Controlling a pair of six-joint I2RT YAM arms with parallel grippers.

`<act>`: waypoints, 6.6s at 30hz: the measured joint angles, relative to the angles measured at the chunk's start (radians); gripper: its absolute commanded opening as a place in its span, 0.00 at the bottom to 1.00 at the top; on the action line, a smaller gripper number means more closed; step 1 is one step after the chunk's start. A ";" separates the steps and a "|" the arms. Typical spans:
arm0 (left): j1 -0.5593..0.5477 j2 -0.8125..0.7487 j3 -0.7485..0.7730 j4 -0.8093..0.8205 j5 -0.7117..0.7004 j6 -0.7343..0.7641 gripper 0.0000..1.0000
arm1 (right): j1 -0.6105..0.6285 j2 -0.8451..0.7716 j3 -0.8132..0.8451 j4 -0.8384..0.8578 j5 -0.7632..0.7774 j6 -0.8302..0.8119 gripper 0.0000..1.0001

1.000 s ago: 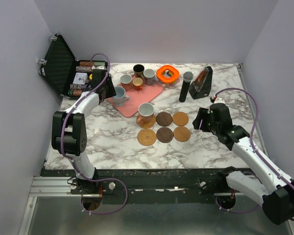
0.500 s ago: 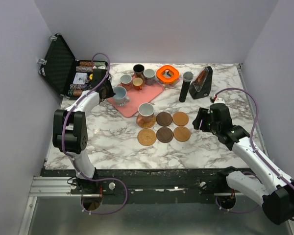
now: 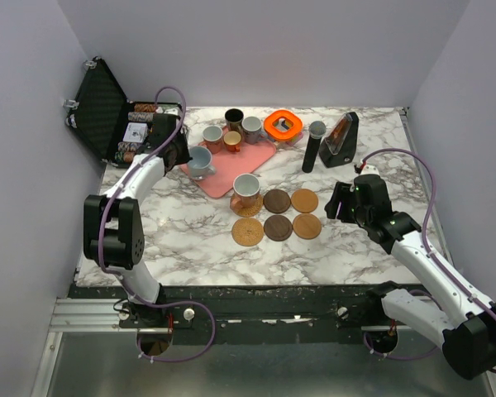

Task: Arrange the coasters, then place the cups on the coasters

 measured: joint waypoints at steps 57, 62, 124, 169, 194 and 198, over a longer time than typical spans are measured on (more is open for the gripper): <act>-0.546 -0.243 0.121 -0.375 0.410 0.328 0.00 | 0.370 0.343 0.504 -0.131 -0.126 0.049 0.48; -0.547 -0.234 0.121 -0.371 0.409 0.320 0.00 | 0.389 0.370 0.504 -0.127 -0.093 0.054 0.34; -0.636 -0.154 0.050 -0.230 0.177 0.076 0.00 | 0.433 0.306 0.411 -0.146 0.276 0.261 0.77; -0.522 -0.190 -0.120 -0.273 0.185 0.234 0.00 | 0.246 0.037 0.236 -0.046 0.156 0.162 0.87; -0.516 -0.161 -0.142 -0.266 0.184 0.203 0.00 | 0.246 0.039 0.224 -0.040 0.156 0.158 0.88; -0.516 -0.161 -0.143 -0.267 0.183 0.200 0.00 | 0.246 0.039 0.223 -0.040 0.155 0.157 0.88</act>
